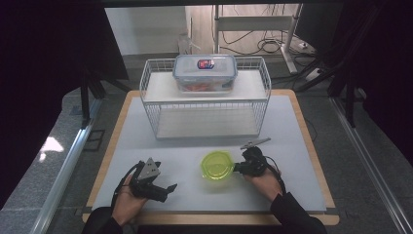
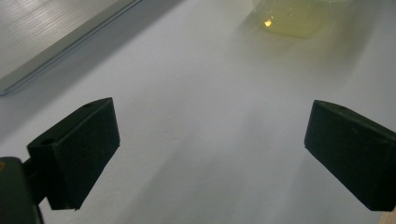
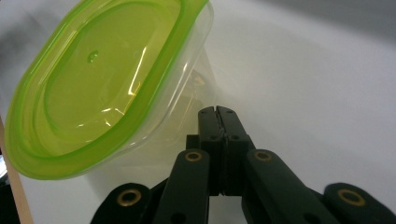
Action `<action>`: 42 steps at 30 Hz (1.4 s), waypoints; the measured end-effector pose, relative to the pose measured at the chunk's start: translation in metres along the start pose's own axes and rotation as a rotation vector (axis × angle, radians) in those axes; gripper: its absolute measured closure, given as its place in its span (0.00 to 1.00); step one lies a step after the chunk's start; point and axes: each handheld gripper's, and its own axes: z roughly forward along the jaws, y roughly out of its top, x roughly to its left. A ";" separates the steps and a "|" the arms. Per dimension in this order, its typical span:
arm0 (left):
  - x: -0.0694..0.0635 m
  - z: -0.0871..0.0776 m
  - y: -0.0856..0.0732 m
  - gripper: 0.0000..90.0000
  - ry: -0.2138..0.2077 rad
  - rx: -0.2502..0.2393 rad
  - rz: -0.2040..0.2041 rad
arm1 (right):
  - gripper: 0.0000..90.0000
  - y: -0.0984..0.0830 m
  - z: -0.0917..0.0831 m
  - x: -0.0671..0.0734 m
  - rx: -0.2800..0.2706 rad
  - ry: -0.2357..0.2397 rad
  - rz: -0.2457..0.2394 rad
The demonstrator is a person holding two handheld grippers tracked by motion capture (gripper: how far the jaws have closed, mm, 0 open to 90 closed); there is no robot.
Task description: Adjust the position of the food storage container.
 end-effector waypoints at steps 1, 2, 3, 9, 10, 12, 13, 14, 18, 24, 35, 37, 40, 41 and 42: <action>0.000 0.000 0.000 0.04 0.000 0.000 0.000 | 1.00 0.001 0.002 0.001 0.000 0.003 -0.002; 0.000 0.000 0.000 0.04 0.000 0.001 0.001 | 1.00 0.002 0.003 0.002 0.002 0.007 -0.006; 0.000 0.000 0.000 0.04 0.000 0.001 0.001 | 1.00 0.002 0.003 0.002 0.002 0.007 -0.006; 0.000 0.000 0.000 0.04 -0.001 0.003 0.002 | 0.99 0.006 0.012 0.010 0.020 0.005 -0.049; 0.000 0.000 0.000 0.04 -0.001 0.003 0.001 | 0.99 0.006 0.012 0.010 0.020 0.005 -0.049; 0.000 0.000 0.000 0.04 -0.002 0.001 0.000 | 0.97 0.005 0.009 0.009 0.016 -0.017 -0.060; 0.000 -0.001 0.000 0.04 -0.002 0.001 0.001 | 0.94 0.005 0.004 0.005 0.006 -0.053 -0.069; 0.000 -0.001 0.000 0.04 -0.001 0.001 0.001 | 0.93 0.005 0.002 0.004 0.001 -0.056 -0.068; 0.001 -0.001 0.000 0.04 -0.002 0.000 -0.003 | 0.85 0.003 -0.006 -0.001 -0.011 -0.100 -0.086; 0.001 -0.001 -0.001 0.04 -0.003 0.002 -0.007 | 0.69 0.002 -0.015 -0.001 -0.043 -0.152 -0.132; 0.002 0.000 -0.001 0.04 -0.006 0.004 -0.010 | 0.39 -0.001 -0.035 -0.003 -0.107 -0.185 -0.170; 0.002 0.000 -0.001 0.04 -0.006 0.005 -0.011 | 0.33 -0.001 -0.037 -0.003 -0.113 -0.195 -0.183; 0.002 0.000 -0.001 0.04 -0.007 0.007 -0.012 | 0.26 -0.001 -0.039 -0.003 -0.131 -0.197 -0.192; 0.002 0.000 -0.001 0.04 -0.007 0.008 -0.012 | 0.22 -0.002 -0.040 -0.004 -0.140 -0.197 -0.190; 0.002 0.000 -0.001 0.04 -0.007 0.008 -0.012 | 0.19 -0.002 -0.040 -0.004 -0.142 -0.203 -0.184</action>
